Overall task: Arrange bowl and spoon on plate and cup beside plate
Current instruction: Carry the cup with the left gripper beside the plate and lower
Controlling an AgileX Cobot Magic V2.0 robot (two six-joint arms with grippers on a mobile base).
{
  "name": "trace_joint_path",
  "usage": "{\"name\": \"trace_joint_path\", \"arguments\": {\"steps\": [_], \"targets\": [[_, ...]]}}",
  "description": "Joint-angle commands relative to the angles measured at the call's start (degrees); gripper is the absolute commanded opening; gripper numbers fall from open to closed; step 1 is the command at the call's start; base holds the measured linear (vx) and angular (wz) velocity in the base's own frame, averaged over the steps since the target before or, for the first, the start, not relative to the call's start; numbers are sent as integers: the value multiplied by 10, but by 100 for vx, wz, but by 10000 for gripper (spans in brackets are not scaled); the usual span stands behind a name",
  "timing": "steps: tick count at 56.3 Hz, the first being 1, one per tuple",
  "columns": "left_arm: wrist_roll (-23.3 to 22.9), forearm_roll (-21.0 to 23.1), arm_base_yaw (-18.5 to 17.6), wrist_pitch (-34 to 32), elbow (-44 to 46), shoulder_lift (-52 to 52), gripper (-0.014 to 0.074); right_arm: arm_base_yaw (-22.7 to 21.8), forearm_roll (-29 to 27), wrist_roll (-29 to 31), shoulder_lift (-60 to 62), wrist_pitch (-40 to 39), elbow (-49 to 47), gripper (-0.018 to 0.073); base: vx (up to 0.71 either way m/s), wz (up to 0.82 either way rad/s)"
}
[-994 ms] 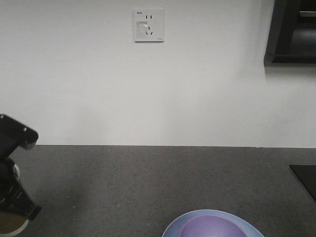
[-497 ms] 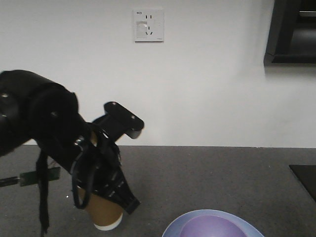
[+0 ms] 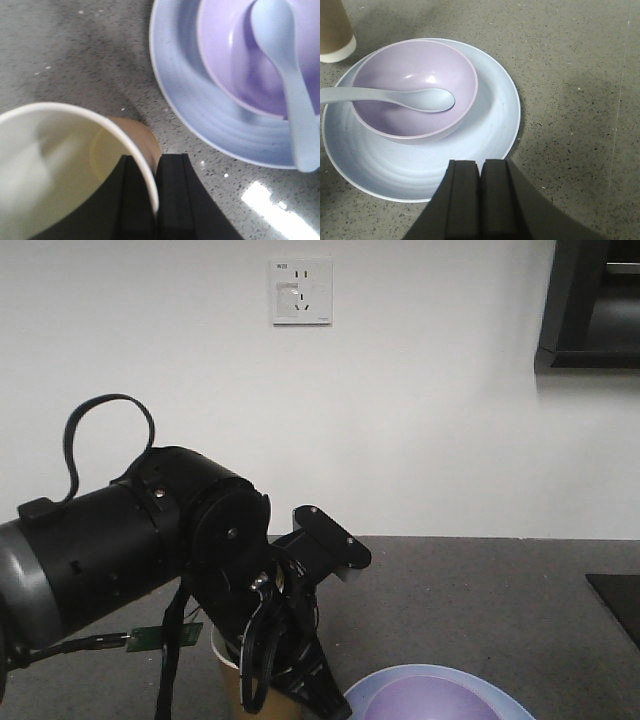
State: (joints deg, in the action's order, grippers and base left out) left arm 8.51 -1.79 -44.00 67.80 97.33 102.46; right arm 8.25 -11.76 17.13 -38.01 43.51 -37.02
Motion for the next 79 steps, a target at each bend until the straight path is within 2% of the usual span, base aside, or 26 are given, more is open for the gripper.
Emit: {"name": "trace_joint_path", "arguments": {"steps": [1,14,23,46,53,79], "targets": [[-1,4,-4,-25,19,-21,-3,-1,-3,2,1,-40,-16,-8,0,0],[0,4,-4,-31,19,-19,8,-1,-1,2,1,-40,-16,-8,0,0],[0,15,-4,-37,19,-19,47,-1,-1,2,1,-40,-16,-8,0,0],[0,14,-4,-40,19,-18,281,-1,-1,2,1,-39,-16,-8,0,0],[-1,14,-4,-40,19,-18,325,-1,-1,2,1,-37,-16,-8,0,0],[0,18,-4,-37,19,-20,340,-1,-1,2,1,-36,-16,-8,0,0]]}}
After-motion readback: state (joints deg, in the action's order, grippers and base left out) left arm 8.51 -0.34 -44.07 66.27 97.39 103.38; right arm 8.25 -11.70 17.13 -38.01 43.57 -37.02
